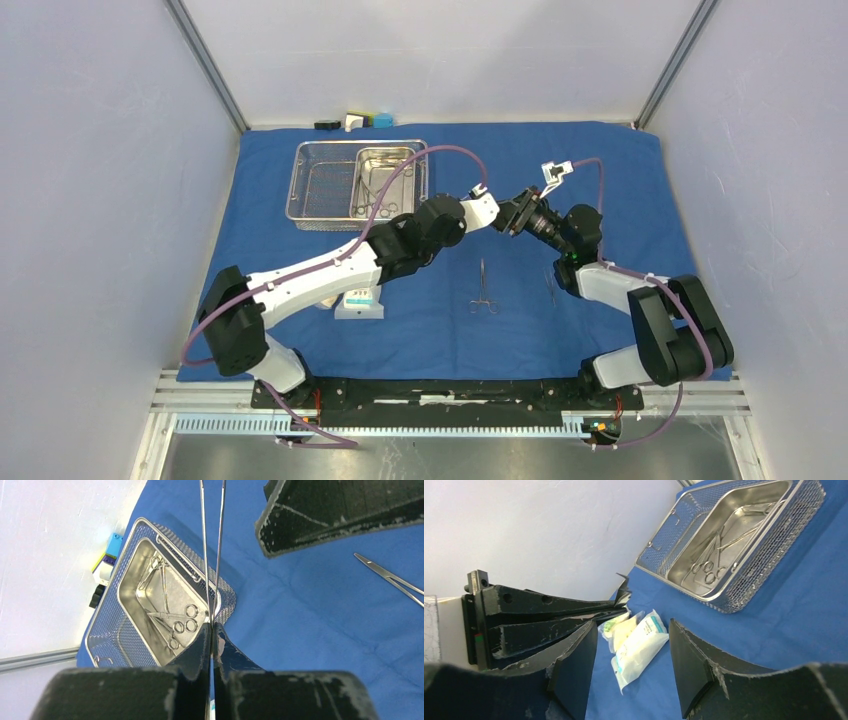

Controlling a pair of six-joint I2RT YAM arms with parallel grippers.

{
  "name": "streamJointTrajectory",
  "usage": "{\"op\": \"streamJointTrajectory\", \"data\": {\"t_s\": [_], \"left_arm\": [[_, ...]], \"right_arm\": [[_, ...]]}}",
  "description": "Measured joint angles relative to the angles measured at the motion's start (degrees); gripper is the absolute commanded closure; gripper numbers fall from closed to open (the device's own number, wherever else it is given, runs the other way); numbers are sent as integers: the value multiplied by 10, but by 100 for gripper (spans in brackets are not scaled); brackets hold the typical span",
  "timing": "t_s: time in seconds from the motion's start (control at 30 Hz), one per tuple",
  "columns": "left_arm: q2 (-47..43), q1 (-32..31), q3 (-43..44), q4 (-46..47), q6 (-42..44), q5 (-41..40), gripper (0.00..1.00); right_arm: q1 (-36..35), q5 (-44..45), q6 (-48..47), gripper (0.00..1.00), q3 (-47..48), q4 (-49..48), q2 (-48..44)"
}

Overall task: Open and lay out the surgical kit
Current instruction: Place the medical item in the surgical kit.

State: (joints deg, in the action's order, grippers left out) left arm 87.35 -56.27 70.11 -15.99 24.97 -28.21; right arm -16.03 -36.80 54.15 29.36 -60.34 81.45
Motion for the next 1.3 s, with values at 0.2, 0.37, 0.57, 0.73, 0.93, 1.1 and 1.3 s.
{"op": "streamJointTrajectory", "data": {"t_s": [0.2, 0.37, 0.57, 0.73, 0.93, 1.1, 1.3], "left_arm": [[3, -3, -1, 3, 2, -11, 98], [3, -14, -6, 7, 2, -13, 98], [3, -20, -12, 11, 3, -13, 98], [4, -22, -13, 12, 3, -13, 98], [5, -26, -14, 12, 3, -13, 98], [6, -27, -14, 15, 3, -13, 90], [5, -27, -25, 20, 11, 5, 40]], "right_arm": [[-11, -1, 20, 40, 0, -28, 17], [-12, -2, 36, 42, 1, -45, 40], [-16, -3, 56, 49, 3, -75, 54], [-18, -5, 64, 61, 6, -95, 59], [-23, -6, 70, 84, 7, -105, 65], [-22, -6, 62, 100, 7, -106, 65], [-17, -6, 31, 100, 7, -97, 54]]}}
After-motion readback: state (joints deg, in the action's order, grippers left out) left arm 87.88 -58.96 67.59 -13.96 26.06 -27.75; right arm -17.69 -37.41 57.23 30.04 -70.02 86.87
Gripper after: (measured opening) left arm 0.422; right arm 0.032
